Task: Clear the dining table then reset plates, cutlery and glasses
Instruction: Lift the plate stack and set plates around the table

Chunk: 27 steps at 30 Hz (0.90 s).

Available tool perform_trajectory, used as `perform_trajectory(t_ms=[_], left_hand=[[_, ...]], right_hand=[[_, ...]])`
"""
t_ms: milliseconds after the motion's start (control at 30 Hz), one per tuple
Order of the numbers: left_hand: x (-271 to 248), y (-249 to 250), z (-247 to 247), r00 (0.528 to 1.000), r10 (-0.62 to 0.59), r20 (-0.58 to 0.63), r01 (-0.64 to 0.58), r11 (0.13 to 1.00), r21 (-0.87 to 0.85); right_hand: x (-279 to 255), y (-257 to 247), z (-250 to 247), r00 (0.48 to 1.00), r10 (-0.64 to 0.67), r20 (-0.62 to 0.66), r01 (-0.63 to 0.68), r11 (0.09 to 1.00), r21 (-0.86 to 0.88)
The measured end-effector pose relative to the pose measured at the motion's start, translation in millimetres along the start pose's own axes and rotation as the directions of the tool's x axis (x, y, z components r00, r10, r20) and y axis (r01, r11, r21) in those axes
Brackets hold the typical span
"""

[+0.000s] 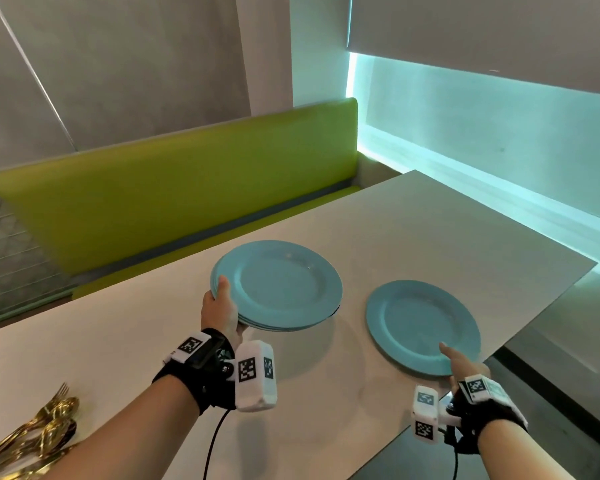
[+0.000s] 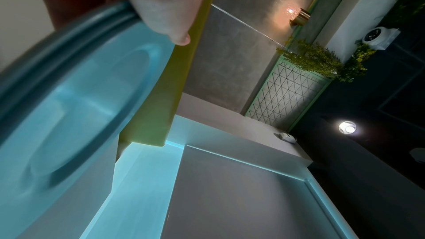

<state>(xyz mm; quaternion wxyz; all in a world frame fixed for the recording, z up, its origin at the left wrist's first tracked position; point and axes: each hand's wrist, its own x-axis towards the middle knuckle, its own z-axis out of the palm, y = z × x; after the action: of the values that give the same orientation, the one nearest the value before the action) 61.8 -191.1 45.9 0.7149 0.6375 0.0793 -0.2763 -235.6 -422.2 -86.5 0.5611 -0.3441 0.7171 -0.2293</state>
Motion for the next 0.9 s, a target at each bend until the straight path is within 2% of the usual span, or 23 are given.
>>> perform_trajectory(t_ms=[67,133,200,267,367,433,467,533,600,700,800,900], left_hand=[[1,-2,5,1.0,-0.003,0.006,0.003,1.0,-0.001],[0,-4,8,1.0,-0.01,0.012,0.01,1.0,0.003],[-1,-7,11,1.0,-0.017,0.019,0.017,1.0,0.005],[-6,-8,13,1.0,-0.018,0.025,0.018,1.0,0.013],[-11,-11,13,0.999,-0.009,0.048,0.007,0.999,0.041],[-14,-14,13,0.997,-0.015,0.077,0.012,0.999,0.038],[-15,-15,13,0.996,-0.02,0.092,0.016,0.999,0.038],[-19,-16,12,0.992,-0.032,0.125,0.027,0.999,0.039],[-24,-17,10,0.987,-0.03,0.156,0.025,0.999,0.032],[-28,-17,4,0.987,-0.008,0.16,0.007,1.0,0.006],[-29,-17,-5,0.99,0.004,0.143,0.0,1.0,-0.024],[-28,-19,-16,0.991,-0.005,0.133,0.008,1.0,-0.024]], right_hand=[[-16,-10,-4,1.0,-0.01,0.006,0.011,0.998,-0.057],[-31,-21,-7,0.998,-0.041,-0.042,0.034,0.989,-0.142],[-42,-30,-6,0.982,-0.135,-0.133,0.101,0.966,-0.239],[-50,-37,0,0.949,-0.272,-0.162,0.205,0.918,-0.34],[-66,-48,21,0.903,-0.43,0.024,0.403,0.825,-0.396],[-80,-54,41,0.865,-0.464,0.189,0.501,0.803,-0.322],[-90,-55,50,0.847,-0.453,0.276,0.518,0.821,-0.24],[-111,-57,69,0.814,-0.399,0.423,0.474,0.877,-0.085],[-123,-55,83,0.779,-0.382,0.497,0.458,0.889,-0.034],[-130,-50,91,0.767,-0.422,0.484,0.487,0.873,-0.011],[-131,-44,92,0.79,-0.389,0.475,0.408,0.91,0.066],[-132,-36,96,0.805,-0.369,0.464,0.395,0.918,0.043]])
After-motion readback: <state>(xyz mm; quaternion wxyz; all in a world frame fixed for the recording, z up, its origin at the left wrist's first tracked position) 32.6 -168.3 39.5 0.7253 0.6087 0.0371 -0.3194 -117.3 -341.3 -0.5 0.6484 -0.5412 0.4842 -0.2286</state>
